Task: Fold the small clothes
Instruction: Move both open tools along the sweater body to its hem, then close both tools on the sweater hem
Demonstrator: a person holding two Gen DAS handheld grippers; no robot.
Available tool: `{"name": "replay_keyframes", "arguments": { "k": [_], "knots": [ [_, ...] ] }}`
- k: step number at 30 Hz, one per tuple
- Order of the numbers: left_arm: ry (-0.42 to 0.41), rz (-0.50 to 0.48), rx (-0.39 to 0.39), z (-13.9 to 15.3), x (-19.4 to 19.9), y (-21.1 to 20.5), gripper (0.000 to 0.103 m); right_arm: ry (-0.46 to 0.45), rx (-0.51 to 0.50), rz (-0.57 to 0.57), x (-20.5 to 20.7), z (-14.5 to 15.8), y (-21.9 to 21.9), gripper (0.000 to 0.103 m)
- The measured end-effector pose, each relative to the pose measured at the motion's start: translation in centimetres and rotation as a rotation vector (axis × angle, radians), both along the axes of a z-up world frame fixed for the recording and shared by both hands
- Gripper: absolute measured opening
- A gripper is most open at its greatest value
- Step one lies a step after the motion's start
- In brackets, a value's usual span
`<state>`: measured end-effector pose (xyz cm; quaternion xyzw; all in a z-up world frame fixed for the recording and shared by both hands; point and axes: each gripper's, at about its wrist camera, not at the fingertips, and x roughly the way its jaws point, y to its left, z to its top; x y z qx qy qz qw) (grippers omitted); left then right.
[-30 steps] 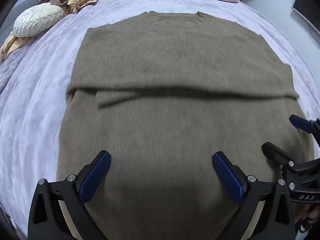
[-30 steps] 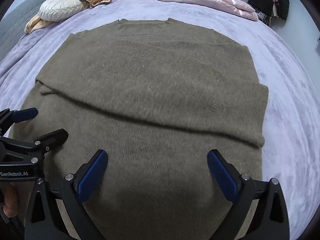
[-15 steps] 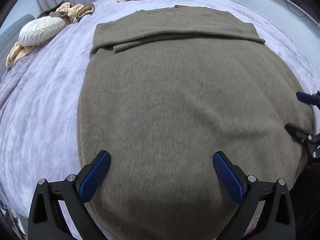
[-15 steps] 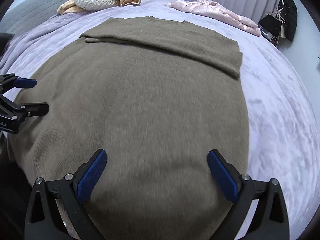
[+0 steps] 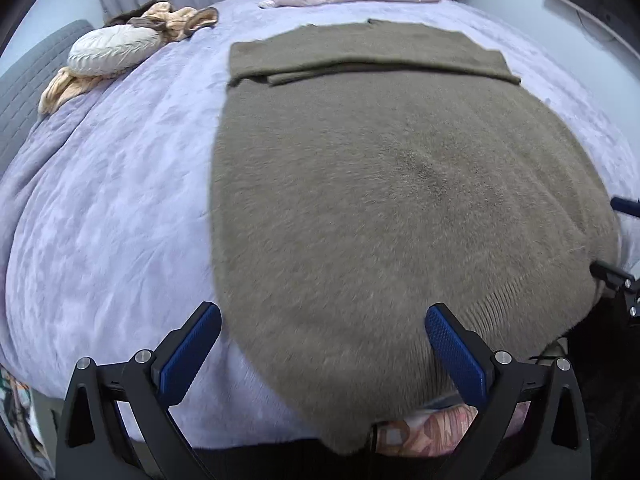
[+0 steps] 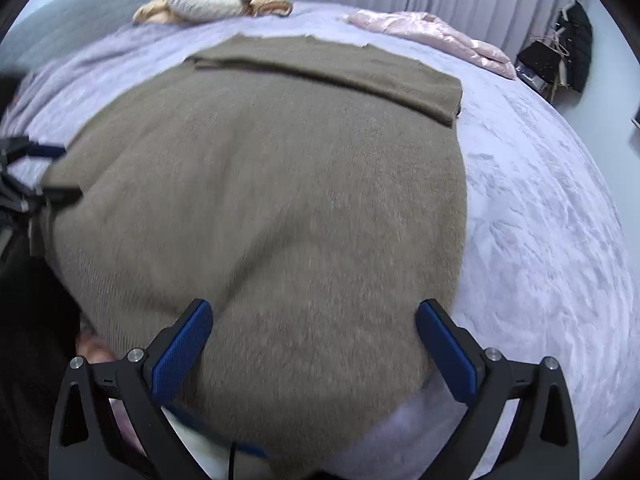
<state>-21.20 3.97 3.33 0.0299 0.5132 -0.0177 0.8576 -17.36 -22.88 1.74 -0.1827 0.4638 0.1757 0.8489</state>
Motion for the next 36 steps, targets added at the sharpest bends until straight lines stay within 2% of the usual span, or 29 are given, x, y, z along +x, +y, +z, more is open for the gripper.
{"name": "replay_keyframes", "arguments": {
  "k": [1,3,6,13,15,18,23,28,31,33,36],
  "knots": [
    [0.007,0.006,-0.028,-0.1,-0.4,0.6,0.103,0.004,-0.038,0.01,-0.4,0.1,-0.1,0.102],
    [0.033,0.017,-0.097,-0.7,-0.9,1.9,0.103,-0.005,-0.038,0.004,-2.0,0.8,-1.2,0.102],
    [0.076,0.058,-0.205,-2.1,-1.1,3.6,0.103,0.027,0.05,-0.048,-3.1,1.0,-3.3,0.102],
    [0.061,0.123,-0.364,-2.4,-1.6,5.1,0.103,0.109,0.29,-0.175,-2.4,0.5,-6.3,0.102],
    [0.063,0.134,-0.377,-2.4,-1.3,4.9,0.103,0.118,0.331,-0.188,-2.1,0.0,-6.3,0.102],
    [0.07,0.108,-0.39,-2.2,-0.7,3.7,0.103,0.123,0.337,-0.2,-1.2,-0.6,-5.8,0.103],
    [0.07,0.112,-0.381,-2.8,0.2,2.4,0.103,0.138,0.428,-0.137,-1.6,-0.3,-4.9,0.103],
    [0.042,0.125,-0.433,-2.4,0.1,2.9,0.102,0.149,0.494,-0.126,-1.8,-0.6,-5.2,0.099],
    [0.028,0.12,-0.423,-2.5,-0.1,2.9,0.102,0.149,0.509,-0.133,-1.8,-0.6,-5.5,0.087],
    [0.015,0.116,-0.425,-2.3,-0.3,2.9,0.099,0.159,0.527,-0.129,-1.7,-0.5,-5.8,0.071],
    [0.001,0.099,-0.461,-2.4,-0.8,3.6,0.098,0.177,0.56,-0.091,-2.0,-0.4,-5.8,0.067]
  ]
}}
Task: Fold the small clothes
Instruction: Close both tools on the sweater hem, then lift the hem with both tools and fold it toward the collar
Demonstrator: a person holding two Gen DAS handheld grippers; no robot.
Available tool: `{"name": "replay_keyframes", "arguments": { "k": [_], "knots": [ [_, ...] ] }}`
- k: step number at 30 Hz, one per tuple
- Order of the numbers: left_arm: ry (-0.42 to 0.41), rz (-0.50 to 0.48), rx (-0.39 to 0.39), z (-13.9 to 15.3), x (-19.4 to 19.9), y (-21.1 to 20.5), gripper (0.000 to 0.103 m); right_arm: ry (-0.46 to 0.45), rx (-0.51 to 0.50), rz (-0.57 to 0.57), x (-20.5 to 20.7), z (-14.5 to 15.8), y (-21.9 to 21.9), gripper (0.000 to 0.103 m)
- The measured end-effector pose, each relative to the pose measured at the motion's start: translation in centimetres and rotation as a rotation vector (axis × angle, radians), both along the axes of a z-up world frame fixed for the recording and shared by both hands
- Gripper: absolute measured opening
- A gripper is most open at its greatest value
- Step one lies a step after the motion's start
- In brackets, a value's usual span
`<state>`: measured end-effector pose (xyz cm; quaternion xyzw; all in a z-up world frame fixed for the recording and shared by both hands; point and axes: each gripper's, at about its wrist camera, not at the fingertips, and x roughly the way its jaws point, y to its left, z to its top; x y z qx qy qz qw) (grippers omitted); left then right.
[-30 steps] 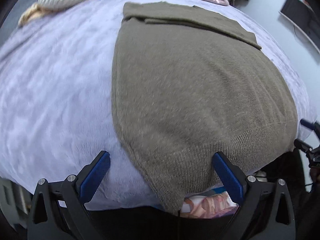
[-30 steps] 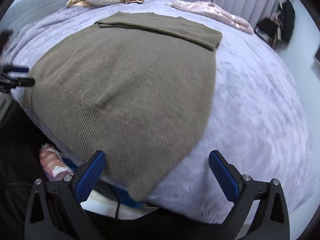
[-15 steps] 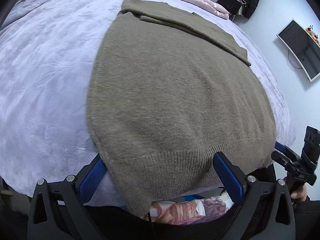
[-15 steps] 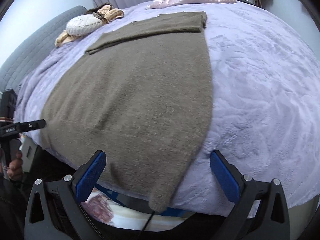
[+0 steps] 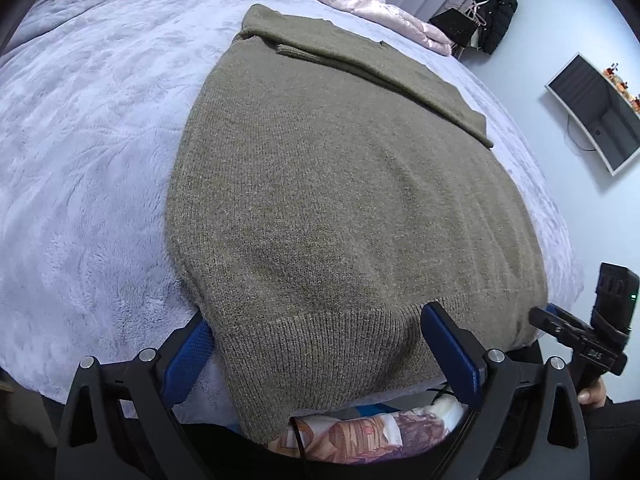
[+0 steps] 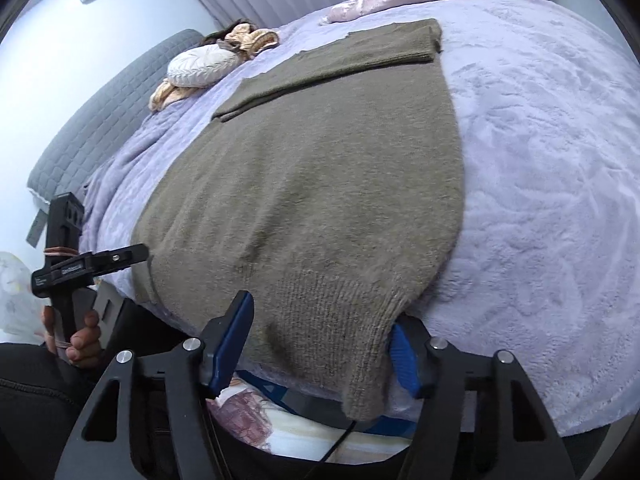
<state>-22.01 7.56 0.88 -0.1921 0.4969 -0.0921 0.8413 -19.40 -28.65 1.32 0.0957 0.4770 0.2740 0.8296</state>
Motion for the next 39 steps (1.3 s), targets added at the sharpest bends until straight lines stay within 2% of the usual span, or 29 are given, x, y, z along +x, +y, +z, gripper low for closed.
{"name": "replay_keyframes", "arguments": {
  "k": [3,5,8,9,10,12,14,15,18,19,23,25,27,31,39],
  "knots": [
    [-0.005,0.01,-0.067,-0.3,0.0,0.9,0.098,0.001,-0.025,0.004,0.4,-0.6,0.7,0.067],
    [0.001,0.02,-0.098,-0.5,0.1,1.4,0.098,0.011,-0.005,-0.012,0.7,-0.9,0.5,0.067],
    [-0.001,0.026,-0.082,-0.5,0.4,1.0,0.098,0.018,0.011,-0.019,0.7,-1.0,0.3,0.067],
    [-0.003,0.033,-0.067,-0.4,0.5,0.7,0.083,0.014,0.007,-0.017,0.6,-1.0,0.3,0.067],
    [-0.006,0.053,-0.026,-0.2,0.3,0.7,0.073,0.011,0.002,-0.016,0.6,-1.0,0.4,0.067],
    [0.001,0.073,-0.003,0.0,0.1,1.1,0.043,0.006,-0.01,-0.014,0.5,-1.0,0.5,0.067],
    [0.01,0.098,-0.051,-0.1,-0.2,2.3,0.03,-0.002,-0.035,-0.008,0.4,-0.8,0.7,0.064],
    [0.013,0.109,-0.077,-0.3,-0.3,2.8,0.027,-0.01,-0.066,-0.004,0.4,-0.7,1.0,0.055],
    [0.012,0.117,-0.076,-0.4,-0.3,2.7,0.027,-0.005,-0.081,-0.006,0.6,-0.5,0.7,0.038],
    [0.007,0.114,-0.066,-0.3,-0.3,2.6,0.027,0.002,-0.071,-0.011,0.7,-0.5,0.4,0.036],
    [0.003,0.118,-0.06,-0.3,-0.4,2.6,0.026,0.009,-0.057,-0.02,0.7,-0.7,0.2,0.034],
    [-0.004,0.107,-0.06,0.2,-0.4,2.3,0.012,0.001,-0.057,-0.022,0.7,-0.7,0.3,0.034],
    [-0.024,0.094,-0.024,1.1,-0.6,1.7,0.012,-0.007,-0.038,-0.004,0.4,-0.3,0.4,0.012],
    [-0.066,0.057,0.047,2.4,-0.5,0.6,0.012,-0.04,0.047,0.02,0.1,1.6,0.1,0.012],
    [-0.138,0.079,0.009,5.4,0.0,1.6,0.012,-0.105,0.146,0.013,1.1,4.8,-0.9,0.011]
  ]
}}
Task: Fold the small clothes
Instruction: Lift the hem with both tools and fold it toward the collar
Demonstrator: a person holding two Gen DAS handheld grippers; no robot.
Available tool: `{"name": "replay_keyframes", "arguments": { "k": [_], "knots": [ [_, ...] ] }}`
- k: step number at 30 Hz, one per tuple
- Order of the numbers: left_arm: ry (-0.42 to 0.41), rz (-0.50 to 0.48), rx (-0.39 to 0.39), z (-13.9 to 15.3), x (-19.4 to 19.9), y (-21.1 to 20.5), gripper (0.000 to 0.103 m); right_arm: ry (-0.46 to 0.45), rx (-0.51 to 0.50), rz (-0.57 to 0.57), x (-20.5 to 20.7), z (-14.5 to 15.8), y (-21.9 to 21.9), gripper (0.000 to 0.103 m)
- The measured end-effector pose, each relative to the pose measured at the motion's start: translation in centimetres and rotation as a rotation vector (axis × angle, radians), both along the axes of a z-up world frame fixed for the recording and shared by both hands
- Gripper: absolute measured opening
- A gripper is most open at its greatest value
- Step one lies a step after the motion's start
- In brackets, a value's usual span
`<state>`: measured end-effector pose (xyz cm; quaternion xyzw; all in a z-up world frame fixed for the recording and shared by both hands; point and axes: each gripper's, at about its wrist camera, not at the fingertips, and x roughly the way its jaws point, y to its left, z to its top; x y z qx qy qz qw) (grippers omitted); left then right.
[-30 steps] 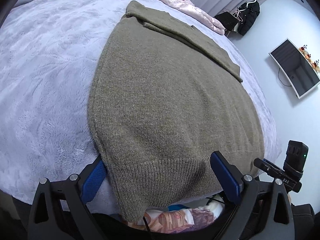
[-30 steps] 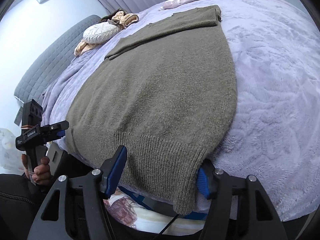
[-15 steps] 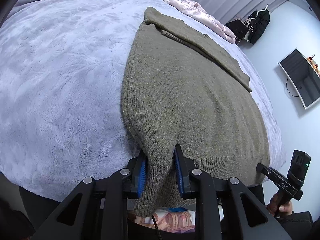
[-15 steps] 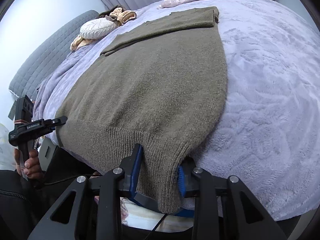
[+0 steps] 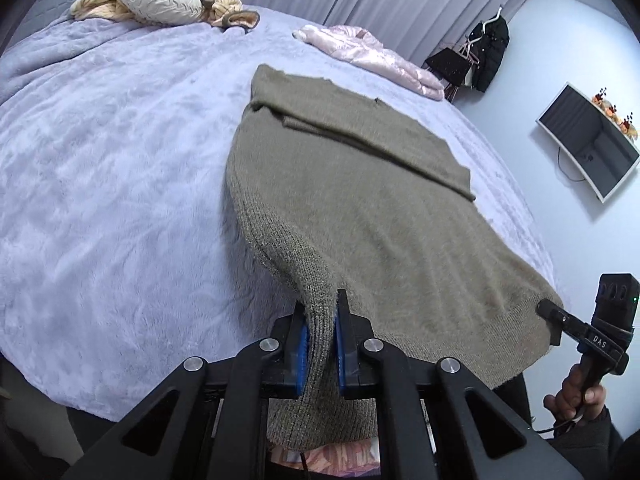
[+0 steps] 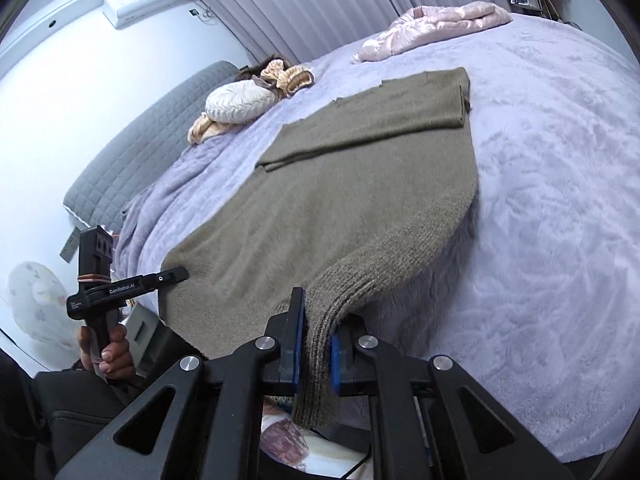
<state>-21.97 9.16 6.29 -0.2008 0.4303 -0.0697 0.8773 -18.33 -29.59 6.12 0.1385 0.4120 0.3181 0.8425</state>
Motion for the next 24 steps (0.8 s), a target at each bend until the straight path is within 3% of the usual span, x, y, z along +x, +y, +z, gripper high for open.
{"name": "replay_keyframes", "arguments": {
  "k": [7,15,24],
  "knots": [
    [-0.041,0.03,-0.051,2.4,1.3,1.0,0.012,-0.048,0.044,-0.03,0.9,2.6,-0.3,0.011],
    [-0.028,0.079,-0.102,3.2,3.3,2.0,0.012,-0.092,0.058,-0.083,2.2,4.7,-0.9,0.011],
    [0.025,0.128,-0.025,3.6,5.5,1.2,0.012,-0.122,0.006,-0.106,3.8,6.1,0.1,0.011]
  ]
}}
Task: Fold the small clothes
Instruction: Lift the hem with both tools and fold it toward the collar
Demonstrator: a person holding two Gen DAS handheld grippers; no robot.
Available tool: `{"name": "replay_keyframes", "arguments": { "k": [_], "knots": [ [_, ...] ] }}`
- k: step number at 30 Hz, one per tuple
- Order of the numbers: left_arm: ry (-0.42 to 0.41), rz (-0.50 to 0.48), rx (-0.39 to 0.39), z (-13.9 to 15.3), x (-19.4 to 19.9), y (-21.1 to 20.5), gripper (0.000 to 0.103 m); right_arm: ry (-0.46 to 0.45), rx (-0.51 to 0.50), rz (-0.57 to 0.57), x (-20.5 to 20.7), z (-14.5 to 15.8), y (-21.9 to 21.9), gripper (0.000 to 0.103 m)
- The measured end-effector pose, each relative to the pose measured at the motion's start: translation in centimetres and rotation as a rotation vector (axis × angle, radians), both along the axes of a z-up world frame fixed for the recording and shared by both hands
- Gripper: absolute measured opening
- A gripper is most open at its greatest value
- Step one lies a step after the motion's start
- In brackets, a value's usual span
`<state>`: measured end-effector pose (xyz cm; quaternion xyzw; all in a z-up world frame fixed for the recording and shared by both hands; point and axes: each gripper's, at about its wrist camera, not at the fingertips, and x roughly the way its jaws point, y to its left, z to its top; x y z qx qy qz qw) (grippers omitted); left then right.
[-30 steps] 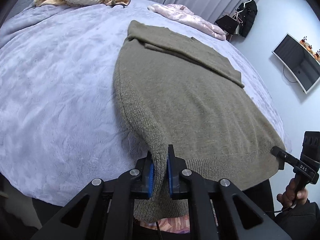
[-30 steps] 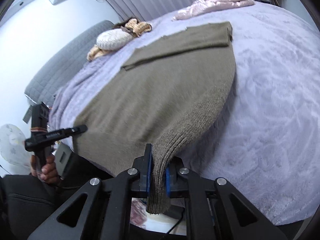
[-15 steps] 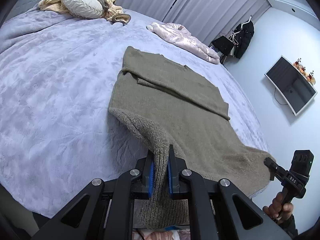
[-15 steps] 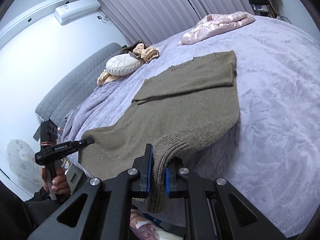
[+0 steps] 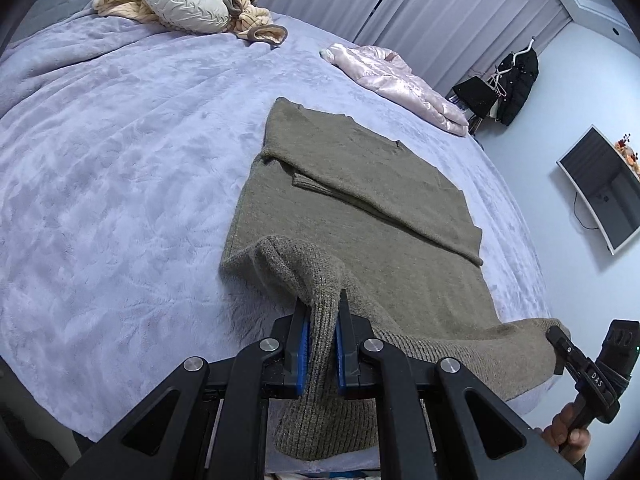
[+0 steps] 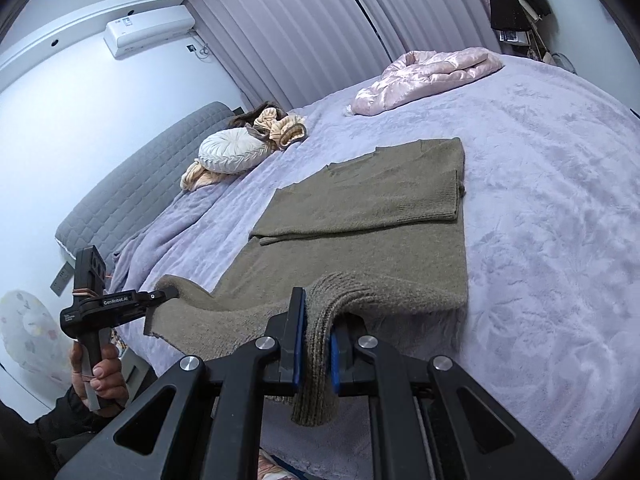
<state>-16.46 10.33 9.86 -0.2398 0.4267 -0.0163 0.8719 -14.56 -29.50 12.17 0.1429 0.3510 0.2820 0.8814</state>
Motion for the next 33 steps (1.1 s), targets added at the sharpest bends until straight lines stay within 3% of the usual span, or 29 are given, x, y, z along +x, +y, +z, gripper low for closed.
{"name": "replay_keyframes", "arguments": {
  "k": [33],
  "knots": [
    [0.052,0.011,0.066,1.3,6.1,-0.4,0.012,0.025,-0.082,-0.089,7.3,1.0,1.2,0.011]
  ]
}}
